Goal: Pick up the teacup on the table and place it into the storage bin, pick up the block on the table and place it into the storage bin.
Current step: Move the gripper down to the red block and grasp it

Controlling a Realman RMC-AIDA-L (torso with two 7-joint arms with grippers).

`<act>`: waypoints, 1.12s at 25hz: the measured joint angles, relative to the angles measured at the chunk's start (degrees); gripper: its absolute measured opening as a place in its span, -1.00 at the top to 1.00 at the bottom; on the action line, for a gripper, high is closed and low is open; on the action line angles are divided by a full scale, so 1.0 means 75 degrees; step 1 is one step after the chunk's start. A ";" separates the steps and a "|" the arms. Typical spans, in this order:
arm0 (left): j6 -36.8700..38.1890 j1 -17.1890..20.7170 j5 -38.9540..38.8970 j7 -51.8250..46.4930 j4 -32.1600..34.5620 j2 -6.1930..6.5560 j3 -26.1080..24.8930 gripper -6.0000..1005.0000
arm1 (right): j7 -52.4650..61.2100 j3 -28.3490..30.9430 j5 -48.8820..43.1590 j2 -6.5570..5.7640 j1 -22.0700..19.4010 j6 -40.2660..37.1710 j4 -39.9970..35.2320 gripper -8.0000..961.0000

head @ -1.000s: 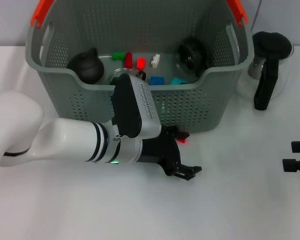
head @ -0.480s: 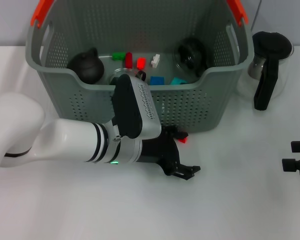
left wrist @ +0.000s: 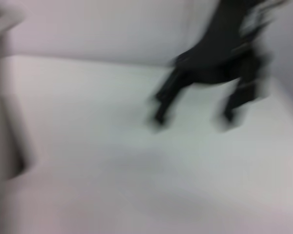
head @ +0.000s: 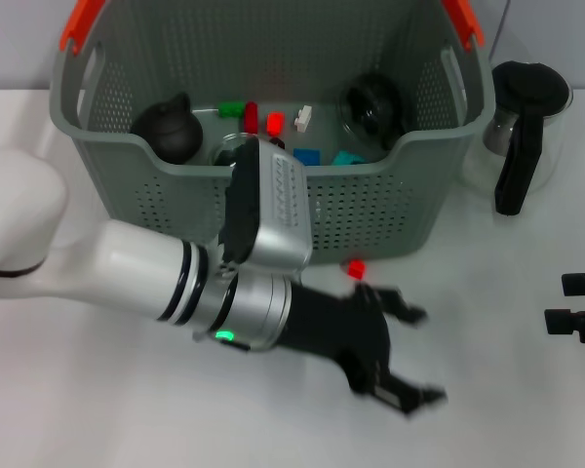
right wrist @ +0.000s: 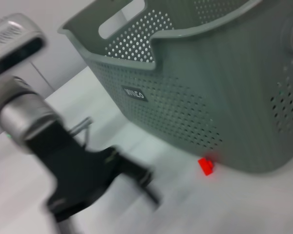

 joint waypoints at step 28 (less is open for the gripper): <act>0.5583 0.1591 0.1111 0.0231 -0.0120 0.0269 -0.5418 -0.86 | -0.1517 -0.2836 -0.0012 0.1109 0.1874 0.2709 0.1274 -0.96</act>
